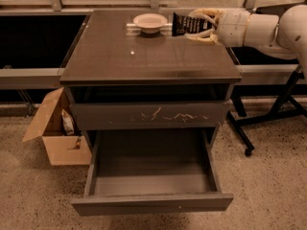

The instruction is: Pick rxbar chocolate from middle drawer and place on counter

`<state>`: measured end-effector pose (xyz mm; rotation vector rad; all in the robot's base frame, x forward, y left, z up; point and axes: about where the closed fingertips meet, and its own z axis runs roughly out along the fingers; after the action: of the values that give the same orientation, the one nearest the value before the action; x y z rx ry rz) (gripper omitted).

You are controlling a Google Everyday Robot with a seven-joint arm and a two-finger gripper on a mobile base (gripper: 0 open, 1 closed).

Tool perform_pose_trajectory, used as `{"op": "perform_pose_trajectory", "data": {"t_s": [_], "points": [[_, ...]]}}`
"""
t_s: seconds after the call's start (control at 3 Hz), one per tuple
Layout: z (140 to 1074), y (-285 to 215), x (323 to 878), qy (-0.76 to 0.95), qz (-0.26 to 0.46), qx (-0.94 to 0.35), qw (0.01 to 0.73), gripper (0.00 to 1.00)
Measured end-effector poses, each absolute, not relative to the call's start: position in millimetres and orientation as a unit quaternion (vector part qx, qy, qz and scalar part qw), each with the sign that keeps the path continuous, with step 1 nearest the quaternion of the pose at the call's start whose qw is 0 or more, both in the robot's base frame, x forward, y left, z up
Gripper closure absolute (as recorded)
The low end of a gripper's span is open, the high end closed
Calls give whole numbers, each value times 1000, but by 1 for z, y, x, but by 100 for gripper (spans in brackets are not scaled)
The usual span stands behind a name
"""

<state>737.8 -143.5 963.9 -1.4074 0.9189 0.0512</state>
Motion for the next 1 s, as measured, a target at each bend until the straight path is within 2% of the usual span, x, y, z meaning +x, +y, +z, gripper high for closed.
{"op": "perform_pose_trajectory", "data": {"t_s": [0.67,1.0], "points": [[954,-130,773,475,44,-586,655,100],[939,-122,789,509,80,-567,643,78]]}}
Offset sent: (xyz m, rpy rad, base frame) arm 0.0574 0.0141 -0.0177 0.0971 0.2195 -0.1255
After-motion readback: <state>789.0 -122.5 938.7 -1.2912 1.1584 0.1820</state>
